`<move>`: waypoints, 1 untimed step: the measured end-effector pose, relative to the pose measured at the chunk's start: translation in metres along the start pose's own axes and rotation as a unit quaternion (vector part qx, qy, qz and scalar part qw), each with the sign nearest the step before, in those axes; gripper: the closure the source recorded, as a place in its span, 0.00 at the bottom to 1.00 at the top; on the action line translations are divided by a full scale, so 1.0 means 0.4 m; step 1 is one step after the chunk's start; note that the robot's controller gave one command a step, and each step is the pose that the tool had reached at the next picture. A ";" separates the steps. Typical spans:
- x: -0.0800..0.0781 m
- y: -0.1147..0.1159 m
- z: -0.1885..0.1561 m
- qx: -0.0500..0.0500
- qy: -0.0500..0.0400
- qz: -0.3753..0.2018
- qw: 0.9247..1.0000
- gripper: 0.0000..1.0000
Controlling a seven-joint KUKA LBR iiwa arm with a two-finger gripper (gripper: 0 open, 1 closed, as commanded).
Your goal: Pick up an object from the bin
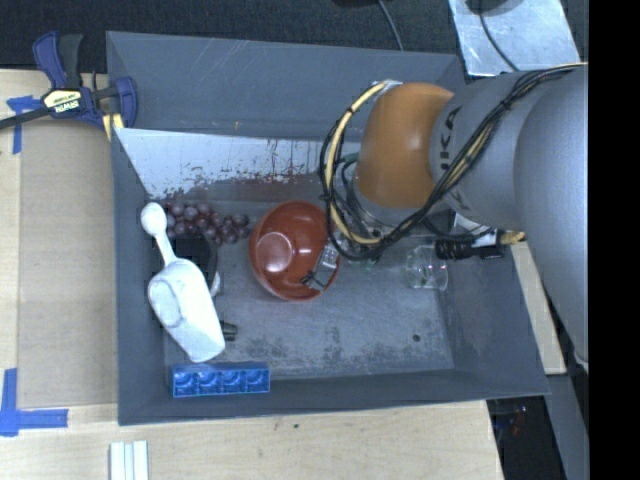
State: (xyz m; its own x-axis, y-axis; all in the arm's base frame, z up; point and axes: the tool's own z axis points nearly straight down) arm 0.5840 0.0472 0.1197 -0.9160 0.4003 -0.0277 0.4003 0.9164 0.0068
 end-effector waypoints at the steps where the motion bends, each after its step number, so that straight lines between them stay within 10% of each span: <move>1: 0.024 0.027 0.065 0.000 0.002 0.092 0.996 1.00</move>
Offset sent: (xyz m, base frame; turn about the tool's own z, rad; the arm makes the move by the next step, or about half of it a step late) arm 0.0000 0.0000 0.0000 0.0000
